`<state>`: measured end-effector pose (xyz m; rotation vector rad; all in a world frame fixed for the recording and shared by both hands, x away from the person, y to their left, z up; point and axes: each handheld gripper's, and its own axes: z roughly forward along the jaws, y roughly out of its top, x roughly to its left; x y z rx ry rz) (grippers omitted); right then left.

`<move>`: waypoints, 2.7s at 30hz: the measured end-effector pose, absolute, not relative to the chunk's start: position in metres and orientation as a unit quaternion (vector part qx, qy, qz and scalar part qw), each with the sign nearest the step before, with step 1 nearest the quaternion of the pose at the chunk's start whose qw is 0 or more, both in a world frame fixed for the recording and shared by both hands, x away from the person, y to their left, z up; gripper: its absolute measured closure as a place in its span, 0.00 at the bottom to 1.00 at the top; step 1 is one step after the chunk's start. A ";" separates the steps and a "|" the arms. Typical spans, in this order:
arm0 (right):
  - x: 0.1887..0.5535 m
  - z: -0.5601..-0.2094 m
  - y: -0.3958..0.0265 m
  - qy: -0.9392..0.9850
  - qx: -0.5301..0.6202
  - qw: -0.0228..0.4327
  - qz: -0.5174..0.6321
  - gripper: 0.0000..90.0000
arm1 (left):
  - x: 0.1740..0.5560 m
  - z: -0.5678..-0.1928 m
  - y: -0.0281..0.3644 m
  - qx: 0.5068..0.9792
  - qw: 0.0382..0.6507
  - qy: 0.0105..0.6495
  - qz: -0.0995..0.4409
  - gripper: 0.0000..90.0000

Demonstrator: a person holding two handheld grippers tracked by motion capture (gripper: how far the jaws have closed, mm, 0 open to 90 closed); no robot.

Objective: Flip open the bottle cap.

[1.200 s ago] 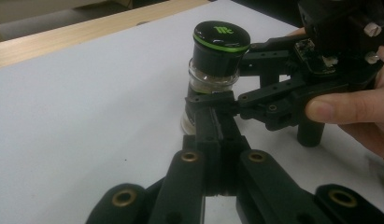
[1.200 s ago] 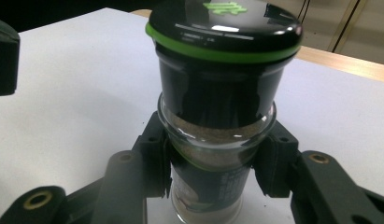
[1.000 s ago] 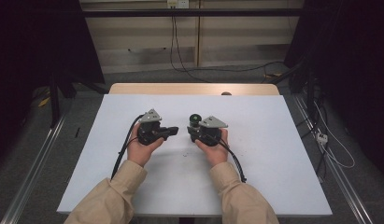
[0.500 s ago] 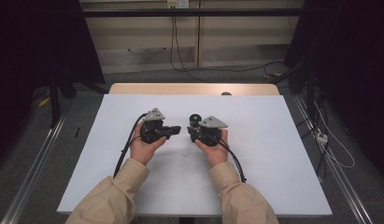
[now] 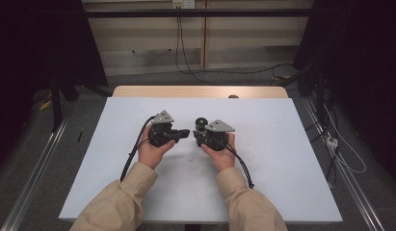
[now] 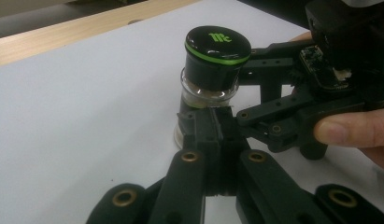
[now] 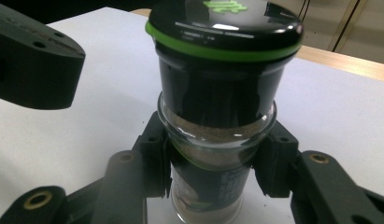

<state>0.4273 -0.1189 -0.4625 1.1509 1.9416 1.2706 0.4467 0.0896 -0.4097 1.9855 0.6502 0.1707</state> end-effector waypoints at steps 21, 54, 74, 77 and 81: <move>0.427 -0.463 -0.119 0.722 0.428 0.272 0.472 0.59 | 0.451 -0.405 0.080 0.824 0.495 0.263 0.076 1.00; 0.427 -0.463 -0.119 0.722 0.428 0.272 0.471 0.59 | 0.456 -0.405 0.067 0.830 0.488 0.261 0.076 1.00; 0.427 -0.463 -0.119 0.722 0.428 0.271 0.471 0.59 | 0.454 -0.403 0.064 0.830 0.487 0.260 0.080 1.00; 0.427 -0.463 -0.119 0.722 0.428 0.271 0.471 0.59 | 0.453 -0.403 0.064 0.831 0.487 0.257 0.080 1.00; 0.427 -0.463 -0.119 0.722 0.428 0.271 0.471 0.59 | 0.453 -0.403 0.063 0.830 0.488 0.260 0.079 1.00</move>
